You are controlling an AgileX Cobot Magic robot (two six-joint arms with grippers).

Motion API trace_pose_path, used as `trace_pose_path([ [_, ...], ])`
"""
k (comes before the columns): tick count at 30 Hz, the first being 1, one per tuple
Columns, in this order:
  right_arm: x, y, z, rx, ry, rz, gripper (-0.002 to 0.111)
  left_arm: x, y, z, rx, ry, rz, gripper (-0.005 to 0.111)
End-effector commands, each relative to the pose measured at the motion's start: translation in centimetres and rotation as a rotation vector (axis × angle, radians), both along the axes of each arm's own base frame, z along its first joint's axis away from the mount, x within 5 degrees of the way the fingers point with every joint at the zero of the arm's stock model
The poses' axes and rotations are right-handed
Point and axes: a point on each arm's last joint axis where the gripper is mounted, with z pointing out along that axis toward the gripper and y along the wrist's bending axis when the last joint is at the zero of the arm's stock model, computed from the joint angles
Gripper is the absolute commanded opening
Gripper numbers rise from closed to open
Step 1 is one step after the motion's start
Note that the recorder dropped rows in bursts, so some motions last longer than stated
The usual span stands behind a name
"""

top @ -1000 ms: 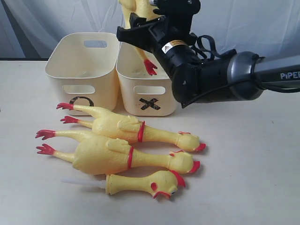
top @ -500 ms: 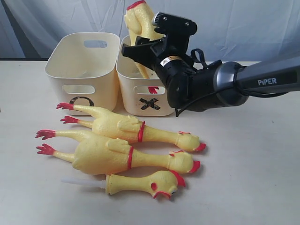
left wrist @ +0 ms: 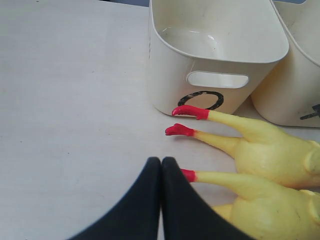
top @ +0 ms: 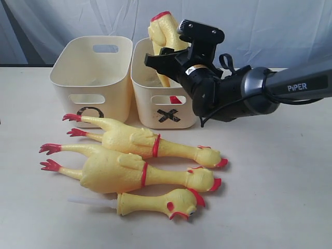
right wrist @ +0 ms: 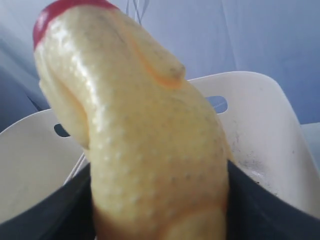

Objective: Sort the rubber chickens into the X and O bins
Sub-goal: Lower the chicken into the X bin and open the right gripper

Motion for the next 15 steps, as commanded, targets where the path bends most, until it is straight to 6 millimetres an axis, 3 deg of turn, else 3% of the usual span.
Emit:
trace_pose_path([
  [1,0.52,-0.04,1.11,0.005,-0.046,-0.005,0.059,0.04,-0.06,0.08,-0.002,-0.003,-0.002,0.000],
  [11,0.60,0.04,1.19,0.012,-0.037,-0.003,0.059,0.04,-0.06,0.08,-0.002,-0.003,-0.002,0.000],
  [15,0.61,0.04,1.23,0.004,-0.043,-0.001,0.072,0.04,-0.06,0.08,-0.002,-0.003,-0.002,0.000],
])
